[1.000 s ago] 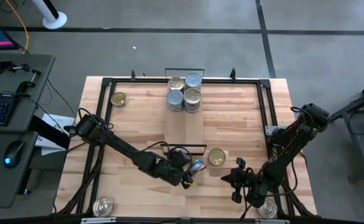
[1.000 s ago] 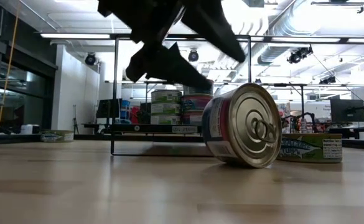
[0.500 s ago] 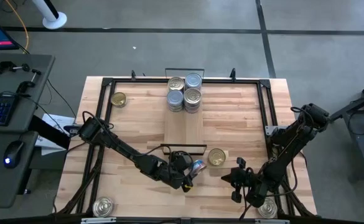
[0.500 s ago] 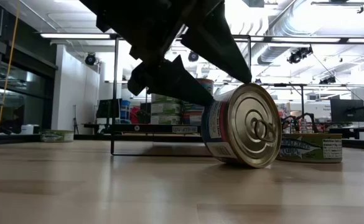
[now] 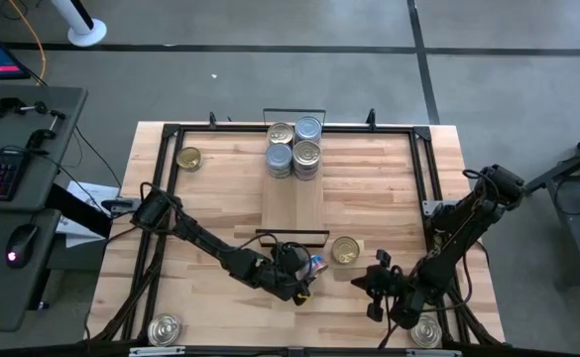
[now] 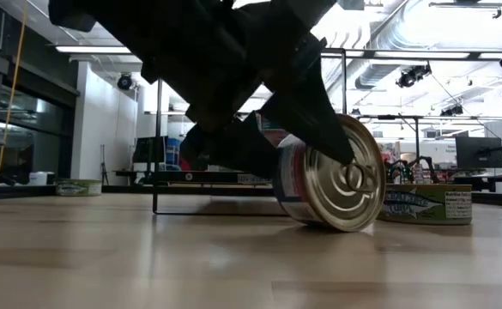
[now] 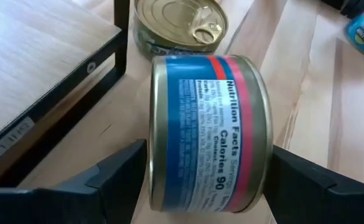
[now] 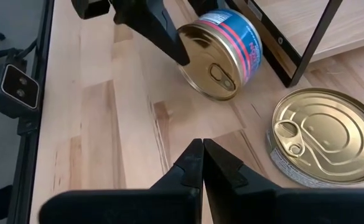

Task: Stack canned seafood by type on shelf
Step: Stack the pink and blue tuna can on top of the pink and blue tuna can on the shelf

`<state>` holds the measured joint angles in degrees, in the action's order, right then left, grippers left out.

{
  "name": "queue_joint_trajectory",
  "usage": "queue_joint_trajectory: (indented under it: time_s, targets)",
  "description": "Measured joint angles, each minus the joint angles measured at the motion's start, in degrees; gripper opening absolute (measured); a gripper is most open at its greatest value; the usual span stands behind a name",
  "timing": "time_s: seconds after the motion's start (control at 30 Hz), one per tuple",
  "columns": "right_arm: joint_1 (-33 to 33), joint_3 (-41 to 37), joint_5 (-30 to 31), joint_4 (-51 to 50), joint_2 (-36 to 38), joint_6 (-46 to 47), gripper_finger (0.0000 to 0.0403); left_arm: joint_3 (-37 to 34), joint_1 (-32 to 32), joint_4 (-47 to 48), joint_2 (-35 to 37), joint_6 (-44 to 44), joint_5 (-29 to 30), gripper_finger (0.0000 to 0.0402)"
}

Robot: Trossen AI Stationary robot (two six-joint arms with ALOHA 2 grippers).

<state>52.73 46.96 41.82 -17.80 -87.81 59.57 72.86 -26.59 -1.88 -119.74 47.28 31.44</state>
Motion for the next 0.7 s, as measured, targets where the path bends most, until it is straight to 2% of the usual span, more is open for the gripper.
queue_joint_trajectory:
  time_s: [0.17,0.33,0.4,0.47,0.53,0.7]
  targets:
    - [-0.2,0.0,0.0,0.0,0.0,0.0,0.0,0.0,-0.2,0.4,0.1,-2.8,0.5,0.0264]
    - [-0.2,0.0,0.0,0.1,0.0,0.0,0.0,0.0,-0.6,-0.1,0.5,-4.0,0.7,0.017]
    - [-0.2,0.0,0.0,0.1,0.0,0.7,0.0,0.0,-0.8,-0.1,0.6,-4.1,0.1,0.0173]
    - [-0.2,0.0,0.0,0.1,0.0,2.3,0.0,0.0,-0.8,0.4,1.4,-5.0,-2.9,0.0173]
    - [-0.2,0.0,-0.1,0.1,0.0,3.6,0.0,0.0,-1.1,1.7,3.3,-7.8,-8.6,0.0173]
    - [-0.2,0.0,-0.7,1.3,0.0,4.9,0.0,0.0,-4.4,11.8,13.7,-12.9,-22.0,0.0173]
